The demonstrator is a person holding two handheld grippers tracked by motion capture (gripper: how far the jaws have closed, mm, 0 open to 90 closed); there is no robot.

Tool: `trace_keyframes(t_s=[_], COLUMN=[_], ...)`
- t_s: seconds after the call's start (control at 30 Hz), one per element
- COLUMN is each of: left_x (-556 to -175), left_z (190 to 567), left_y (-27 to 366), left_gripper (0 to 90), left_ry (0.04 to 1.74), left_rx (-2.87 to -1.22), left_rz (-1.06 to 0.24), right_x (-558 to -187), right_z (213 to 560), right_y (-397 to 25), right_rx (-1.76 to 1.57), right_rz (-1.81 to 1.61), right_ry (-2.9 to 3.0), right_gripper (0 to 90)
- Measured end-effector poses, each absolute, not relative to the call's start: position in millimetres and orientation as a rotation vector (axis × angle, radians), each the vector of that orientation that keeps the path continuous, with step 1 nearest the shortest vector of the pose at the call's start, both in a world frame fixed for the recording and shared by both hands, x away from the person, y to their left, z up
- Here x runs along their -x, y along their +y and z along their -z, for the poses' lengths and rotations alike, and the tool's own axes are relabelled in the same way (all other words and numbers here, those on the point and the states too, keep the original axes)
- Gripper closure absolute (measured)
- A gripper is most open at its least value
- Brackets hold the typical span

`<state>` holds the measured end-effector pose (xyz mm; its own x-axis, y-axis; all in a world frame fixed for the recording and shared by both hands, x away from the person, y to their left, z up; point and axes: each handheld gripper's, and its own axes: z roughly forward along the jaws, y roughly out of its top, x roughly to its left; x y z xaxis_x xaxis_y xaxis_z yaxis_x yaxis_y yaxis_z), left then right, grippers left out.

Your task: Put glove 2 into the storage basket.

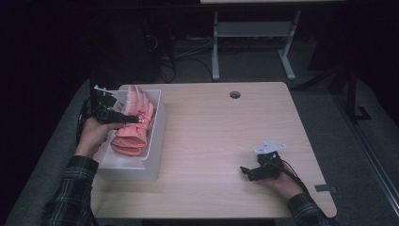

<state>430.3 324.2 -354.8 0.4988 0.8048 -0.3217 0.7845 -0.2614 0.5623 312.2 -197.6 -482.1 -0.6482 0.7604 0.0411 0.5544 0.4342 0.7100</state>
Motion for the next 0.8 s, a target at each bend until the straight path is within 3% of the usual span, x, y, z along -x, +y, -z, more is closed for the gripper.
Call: trace_keyframes(t_s=[0.63, 0.8], left_x=[-444, -444], left_z=[404, 409], left_y=[300, 303], left_gripper=[59.9, 51.0], left_ry=[1.321, 1.323], left_rx=[-2.143, -2.115], left_rz=[0.05, 0.049], right_x=[-313, -313], right_z=[482, 482], right_y=[-197, -197], right_rx=[-1.133, -1.125], right_rz=[-1.029, -1.031], right_ry=[2.408, 2.407], right_gripper=[5.3, 5.2])
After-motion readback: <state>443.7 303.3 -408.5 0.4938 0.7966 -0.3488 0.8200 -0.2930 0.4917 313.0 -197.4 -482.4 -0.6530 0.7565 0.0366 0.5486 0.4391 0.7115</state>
